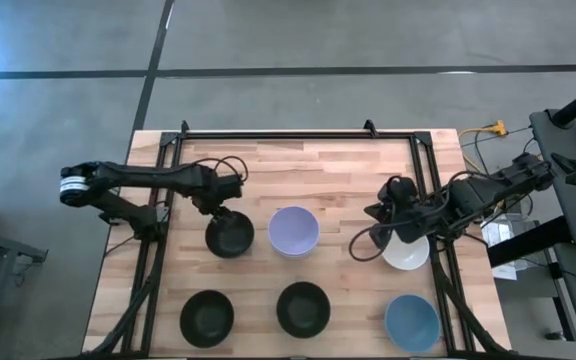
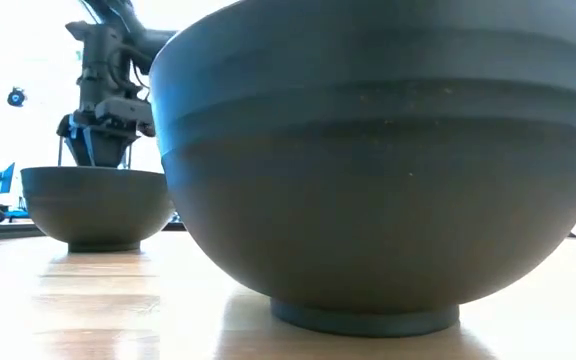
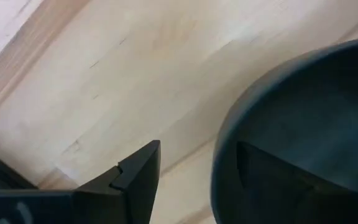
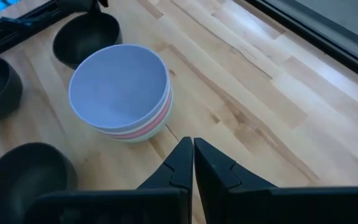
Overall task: Nest bowls inside each other
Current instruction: Stack the top left black bowl on top of the purple bowl
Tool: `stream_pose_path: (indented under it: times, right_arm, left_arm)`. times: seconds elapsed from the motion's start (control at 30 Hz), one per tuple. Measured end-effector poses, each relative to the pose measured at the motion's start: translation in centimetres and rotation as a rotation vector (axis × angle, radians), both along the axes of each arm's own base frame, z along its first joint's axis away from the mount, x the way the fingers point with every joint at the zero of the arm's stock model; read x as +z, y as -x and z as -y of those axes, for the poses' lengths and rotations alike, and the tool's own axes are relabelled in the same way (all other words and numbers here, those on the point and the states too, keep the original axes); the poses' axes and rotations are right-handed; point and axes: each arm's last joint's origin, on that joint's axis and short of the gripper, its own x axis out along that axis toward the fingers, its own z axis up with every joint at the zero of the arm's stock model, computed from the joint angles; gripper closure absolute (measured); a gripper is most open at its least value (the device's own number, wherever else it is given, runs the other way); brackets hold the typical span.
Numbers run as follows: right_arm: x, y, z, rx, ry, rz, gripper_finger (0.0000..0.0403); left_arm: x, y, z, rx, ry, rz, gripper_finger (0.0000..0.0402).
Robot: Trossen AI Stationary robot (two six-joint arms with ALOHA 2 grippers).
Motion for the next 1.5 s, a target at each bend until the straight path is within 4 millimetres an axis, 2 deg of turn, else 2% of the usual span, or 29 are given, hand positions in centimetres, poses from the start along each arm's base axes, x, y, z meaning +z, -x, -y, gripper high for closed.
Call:
stream_pose_path:
  times: [0.17, 0.3, 0.4, 0.53, 0.67, 0.8, 0.97, 1.1, 1.2, 1.3, 1.4, 1.5]
  right_arm:
    - [0.0, 1.0, 0.5, -0.001, 0.0, 0.014, 0.0394]
    - [-0.2, 1.4, 0.7, 0.007, 0.01, 0.012, 0.0394]
    - [-0.4, 1.7, 0.8, 0.007, 0.011, 0.011, 0.0394]
    - [-0.8, 1.8, 0.9, 0.005, 0.013, 0.003, 0.0394]
    - [-1.2, 1.8, 0.9, 0.005, 0.017, -0.007, 0.0394]
    - [-1.2, 1.8, 0.9, 0.009, 0.021, -0.008, 0.0394]
    - [-1.2, 1.8, 0.8, 0.038, 0.045, -0.015, 0.0394]
    - [-1.1, 1.6, 0.6, 0.113, 0.024, -0.01, 0.0394]
    - [-0.6, 1.2, 0.1, 0.242, -0.023, 0.098, 0.0394]
    - [-0.1, 1.1, -0.5, 0.388, -0.064, 0.292, 0.0394]
    - [0.0, 1.7, -0.7, 0.451, -0.088, 0.468, 0.0394]
    - [-0.7, 2.9, -0.6, 0.464, -0.122, 0.544, 0.0394]
  left_arm:
    - [-1.9, -0.9, -0.3, -0.066, 0.168, -0.055, 0.0231]
    - [-2.9, -1.2, -0.4, -0.109, 0.186, -0.1, 0.0301]
    - [-2.9, -1.1, -0.4, -0.109, 0.187, -0.1, 0.0375]
    - [-1.5, -0.4, -0.2, -0.111, 0.173, -0.054, 0.0392]
    - [1.5, 0.9, 0.1, -0.075, 0.157, -0.015, 0.0399]
    - [6.4, 2.1, 0.4, -0.021, 0.124, 0.126, 0.04]
    - [13.2, 2.0, 0.4, -0.02, 0.054, 0.528, 0.0401]
    - [17.8, 0.5, 0.2, 0.003, 0.028, 0.908, 0.0401]
    - [20.5, -1.1, 0.1, -0.049, 0.029, 1.179, 0.0401]
    - [21.8, -3.3, 0.1, -0.076, 0.069, 1.299, 0.0401]
    - [21.5, -6.0, 0.5, -0.087, 0.151, 1.233, 0.0401]
    - [20.6, -9.3, 1.3, -0.107, 0.243, 1.116, 0.0401]
